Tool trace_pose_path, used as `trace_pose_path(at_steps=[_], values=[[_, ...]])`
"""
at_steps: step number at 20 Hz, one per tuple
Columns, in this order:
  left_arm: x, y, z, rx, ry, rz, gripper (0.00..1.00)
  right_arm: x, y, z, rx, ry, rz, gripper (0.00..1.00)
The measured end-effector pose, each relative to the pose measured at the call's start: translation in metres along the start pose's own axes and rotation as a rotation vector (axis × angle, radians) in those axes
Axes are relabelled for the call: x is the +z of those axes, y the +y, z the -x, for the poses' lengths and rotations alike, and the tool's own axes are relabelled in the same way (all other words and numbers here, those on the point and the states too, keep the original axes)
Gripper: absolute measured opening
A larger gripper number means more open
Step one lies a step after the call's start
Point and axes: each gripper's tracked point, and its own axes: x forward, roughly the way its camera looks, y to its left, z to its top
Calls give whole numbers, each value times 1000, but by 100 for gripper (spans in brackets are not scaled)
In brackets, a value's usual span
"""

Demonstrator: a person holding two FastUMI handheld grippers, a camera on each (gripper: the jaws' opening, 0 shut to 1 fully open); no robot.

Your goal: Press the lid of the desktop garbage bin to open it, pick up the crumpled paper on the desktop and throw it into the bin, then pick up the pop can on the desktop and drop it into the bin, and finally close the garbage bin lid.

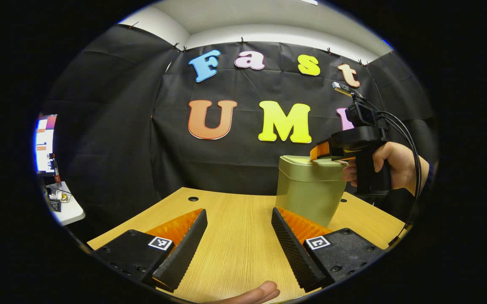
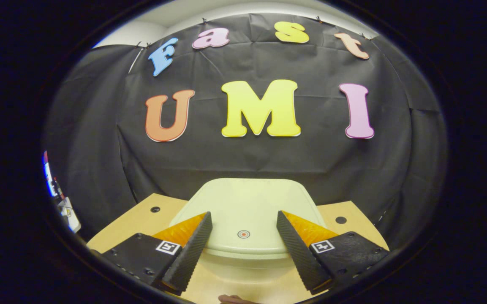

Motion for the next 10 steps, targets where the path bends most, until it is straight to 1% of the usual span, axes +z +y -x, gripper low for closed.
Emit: trace_pose_path(at_steps=[1, 2, 3, 4, 5, 6, 7, 10], values=[[0, 1, 0, 2, -1, 1, 99, 1, -1, 5, -12, -3, 15, 95], [1, 1, -1, 3, -1, 2, 99, 3, 1, 9, -12, -14, 32, 93], [2, 1, 0, 5, -1, 3, 99, 5, 3, 15, -10, -20, 46, 93], [1, 1, 0, 4, -1, 2, 99, 7, 6, 23, -5, -32, 48, 96], [1, 0, -1, 2, -2, 0, 99, 9, 8, 30, 1, -43, 39, 96], [1, 0, 0, 2, -1, 0, 99, 13, 9, 39, 8, -63, 35, 94], [1, 0, -1, 2, -1, 1, 99, 16, 9, 48, 9, -80, 25, 95], [-1, -4, -2, 5, 0, 10, 99, 17, 10, 80, 25, -143, -2, 94]])
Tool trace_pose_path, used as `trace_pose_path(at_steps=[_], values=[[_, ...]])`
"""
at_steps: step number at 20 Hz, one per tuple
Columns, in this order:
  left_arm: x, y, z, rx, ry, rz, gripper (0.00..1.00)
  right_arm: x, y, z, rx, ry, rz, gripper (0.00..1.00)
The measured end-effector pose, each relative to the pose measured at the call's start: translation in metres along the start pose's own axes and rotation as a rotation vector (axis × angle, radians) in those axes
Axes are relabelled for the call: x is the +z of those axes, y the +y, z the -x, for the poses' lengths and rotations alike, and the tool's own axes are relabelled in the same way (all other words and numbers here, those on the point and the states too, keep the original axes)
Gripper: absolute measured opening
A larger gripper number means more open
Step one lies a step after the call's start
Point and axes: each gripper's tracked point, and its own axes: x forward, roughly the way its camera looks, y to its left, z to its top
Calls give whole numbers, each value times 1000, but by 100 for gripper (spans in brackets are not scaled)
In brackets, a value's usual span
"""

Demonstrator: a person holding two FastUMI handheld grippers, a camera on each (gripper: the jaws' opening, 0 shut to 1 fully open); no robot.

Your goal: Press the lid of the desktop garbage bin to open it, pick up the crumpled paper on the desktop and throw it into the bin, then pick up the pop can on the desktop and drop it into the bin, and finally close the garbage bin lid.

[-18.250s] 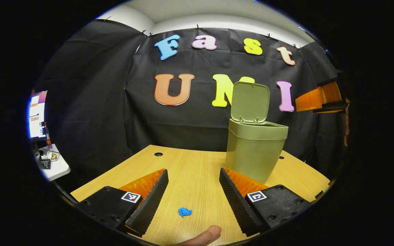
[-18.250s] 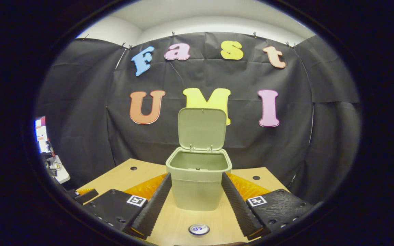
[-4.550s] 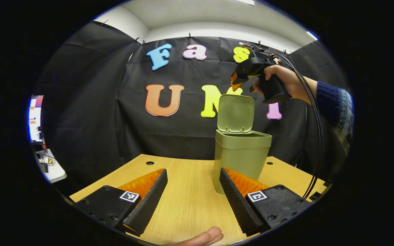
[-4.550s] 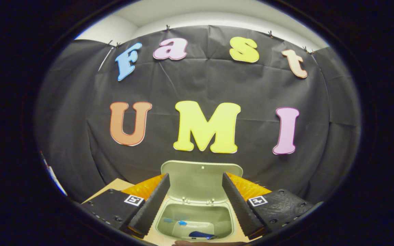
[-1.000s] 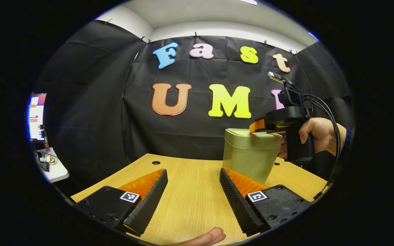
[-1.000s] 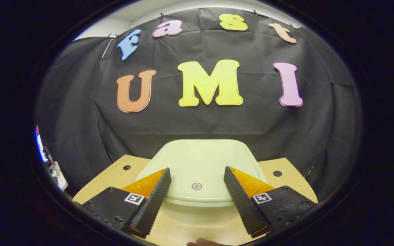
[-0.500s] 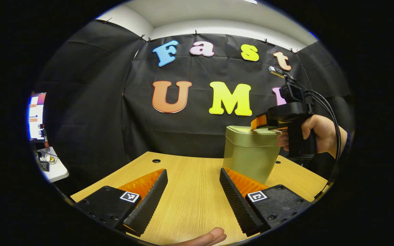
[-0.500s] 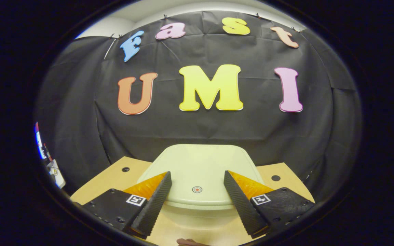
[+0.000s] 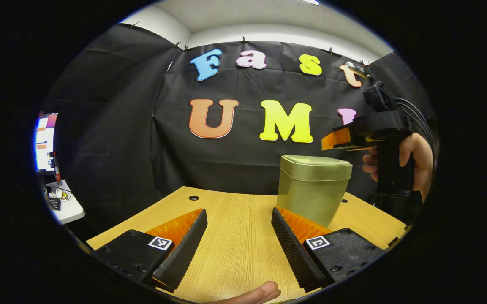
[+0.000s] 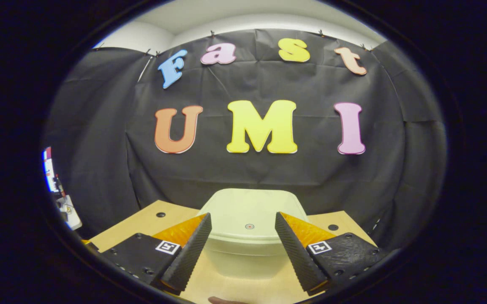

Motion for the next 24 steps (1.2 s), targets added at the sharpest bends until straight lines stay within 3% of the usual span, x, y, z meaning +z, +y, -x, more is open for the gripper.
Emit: trace_pose_path(at_steps=[8, 11, 12, 17, 24], values=[[2, -20, 4, -16, -13, -19, 98, -40, -28, 75, 66, -43, -52, 94], [3, -33, 7, -26, -28, -23, 99, -52, -63, 98, 14, -98, -10, 92], [2, -36, 7, -30, -30, -24, 99, -59, -71, 105, 6, -104, -6, 97], [-2, -50, 11, -28, -26, -45, 99, -95, -105, 135, -6, -82, -12, 94], [-11, -84, 13, -41, -42, -51, 98, -123, -150, 160, -63, -141, 39, 94]])
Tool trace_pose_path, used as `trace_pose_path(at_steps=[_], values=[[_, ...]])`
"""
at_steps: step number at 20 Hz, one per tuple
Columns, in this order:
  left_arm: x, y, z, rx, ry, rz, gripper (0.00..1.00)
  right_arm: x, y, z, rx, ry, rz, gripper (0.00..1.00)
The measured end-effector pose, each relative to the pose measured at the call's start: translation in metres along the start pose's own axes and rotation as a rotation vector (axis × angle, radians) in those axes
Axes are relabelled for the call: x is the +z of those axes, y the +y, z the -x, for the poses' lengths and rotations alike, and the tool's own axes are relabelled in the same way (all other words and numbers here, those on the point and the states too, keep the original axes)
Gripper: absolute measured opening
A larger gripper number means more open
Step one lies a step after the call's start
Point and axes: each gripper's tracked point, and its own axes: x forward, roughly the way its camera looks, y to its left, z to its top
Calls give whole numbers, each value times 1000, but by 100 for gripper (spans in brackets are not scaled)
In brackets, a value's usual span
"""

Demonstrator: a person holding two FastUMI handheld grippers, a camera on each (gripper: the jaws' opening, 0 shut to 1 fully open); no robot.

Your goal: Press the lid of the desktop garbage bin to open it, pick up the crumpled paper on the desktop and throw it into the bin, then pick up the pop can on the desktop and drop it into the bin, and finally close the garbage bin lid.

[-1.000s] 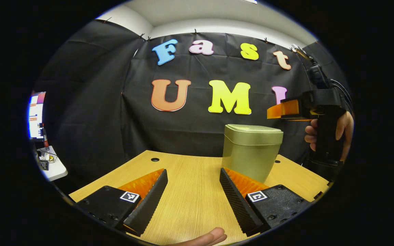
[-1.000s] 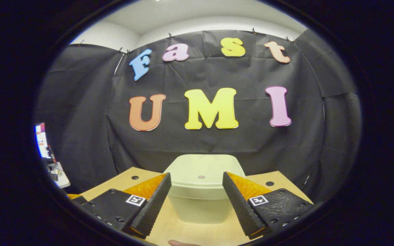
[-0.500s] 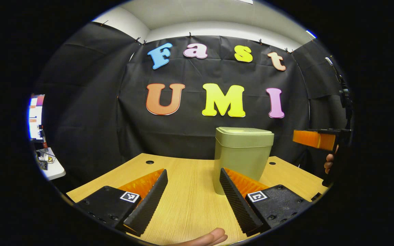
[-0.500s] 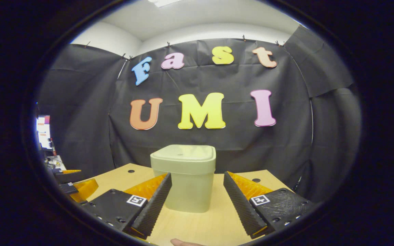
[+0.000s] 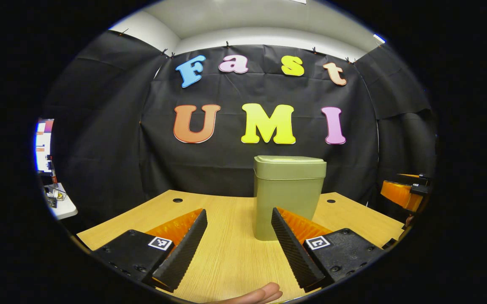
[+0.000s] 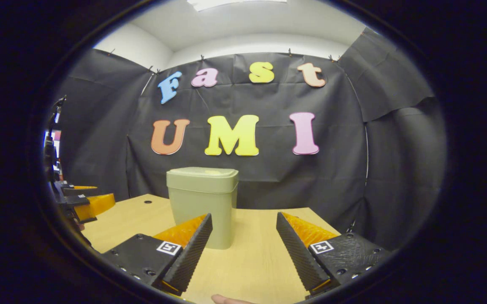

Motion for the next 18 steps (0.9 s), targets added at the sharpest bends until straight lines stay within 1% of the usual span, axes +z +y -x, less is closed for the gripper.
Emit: trace_pose_path(at_steps=[2, 3, 5, 7, 8, 9, 10, 13, 15, 17, 18], values=[[-4, -11, -2, -14, 5, -34, 100, -1, -4, 4, 4, -15, -20, 94], [-6, -11, -2, -7, 9, -44, 99, 1, -1, 6, 18, -26, -32, 95], [-6, -12, -2, 3, 11, -47, 99, 1, -6, 7, 17, -26, -55, 95], [-4, -12, 0, 22, 9, -49, 99, 4, -11, 8, 3, -32, -64, 94], [-3, -9, 2, 38, 5, -49, 99, 4, -13, 8, -3, -36, -49, 95], [-1, -9, 4, 43, -1, -51, 99, 5, -18, 9, -19, -41, -35, 95], [1, -13, 6, 32, -7, -62, 99, 7, -21, 10, -29, -45, -35, 94], [4, -7, 11, 34, -16, -77, 98, 6, -12, 17, -8, -33, -75, 95], [4, -5, 16, 28, -20, -71, 98, 2, -8, 20, -2, -19, -39, 95], [8, -4, 18, 23, -28, -84, 98, 3, -10, 22, -27, -30, 22, 95], [7, -2, 18, 30, -30, -90, 98, 2, -7, 22, -27, -27, 24, 95]])
